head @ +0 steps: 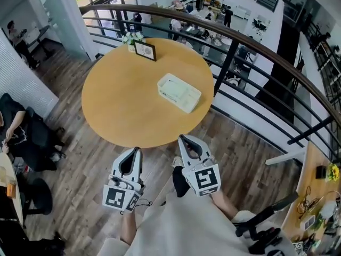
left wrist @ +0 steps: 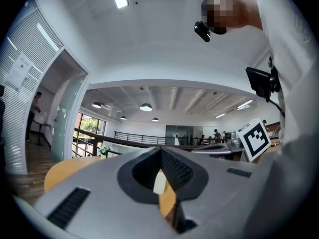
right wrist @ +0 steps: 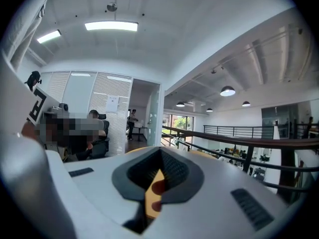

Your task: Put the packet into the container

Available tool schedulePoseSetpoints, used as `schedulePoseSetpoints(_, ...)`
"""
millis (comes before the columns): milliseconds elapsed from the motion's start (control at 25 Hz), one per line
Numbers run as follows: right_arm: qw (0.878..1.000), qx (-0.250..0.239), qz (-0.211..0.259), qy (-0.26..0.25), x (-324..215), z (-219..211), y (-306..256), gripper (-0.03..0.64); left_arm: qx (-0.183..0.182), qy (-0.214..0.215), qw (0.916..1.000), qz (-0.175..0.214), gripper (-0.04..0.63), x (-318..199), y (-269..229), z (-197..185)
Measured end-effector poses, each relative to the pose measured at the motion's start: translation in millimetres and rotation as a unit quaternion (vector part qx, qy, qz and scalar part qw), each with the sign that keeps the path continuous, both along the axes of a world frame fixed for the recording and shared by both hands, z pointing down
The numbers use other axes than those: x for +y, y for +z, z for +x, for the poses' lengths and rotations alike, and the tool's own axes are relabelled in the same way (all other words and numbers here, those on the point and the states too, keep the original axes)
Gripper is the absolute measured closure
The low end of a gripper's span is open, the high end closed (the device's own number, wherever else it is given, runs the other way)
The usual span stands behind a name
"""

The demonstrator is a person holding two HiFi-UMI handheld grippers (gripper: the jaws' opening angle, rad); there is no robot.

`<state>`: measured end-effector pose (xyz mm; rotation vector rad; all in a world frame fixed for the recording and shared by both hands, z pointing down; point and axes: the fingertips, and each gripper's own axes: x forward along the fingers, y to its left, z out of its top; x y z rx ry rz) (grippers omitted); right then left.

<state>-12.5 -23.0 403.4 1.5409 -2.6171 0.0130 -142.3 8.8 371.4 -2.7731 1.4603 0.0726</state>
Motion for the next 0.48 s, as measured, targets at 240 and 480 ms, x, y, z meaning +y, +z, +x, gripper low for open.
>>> schedulePoseSetpoints(240, 1.000, -0.001, -0.007, 0.008, 41.3, -3.2, 7.0, 0.614, 0.000, 0.002, 1.0000, 0.005, 0.591, 41.4, -1.0, -3.4)
schedulePoseSetpoints(480, 1.000, 0.000, -0.010, 0.016, 61.6, -4.8, 9.7, 0.614, -0.002, 0.007, 1.0000, 0.006, 0.591, 61.0, -1.5, -5.9)
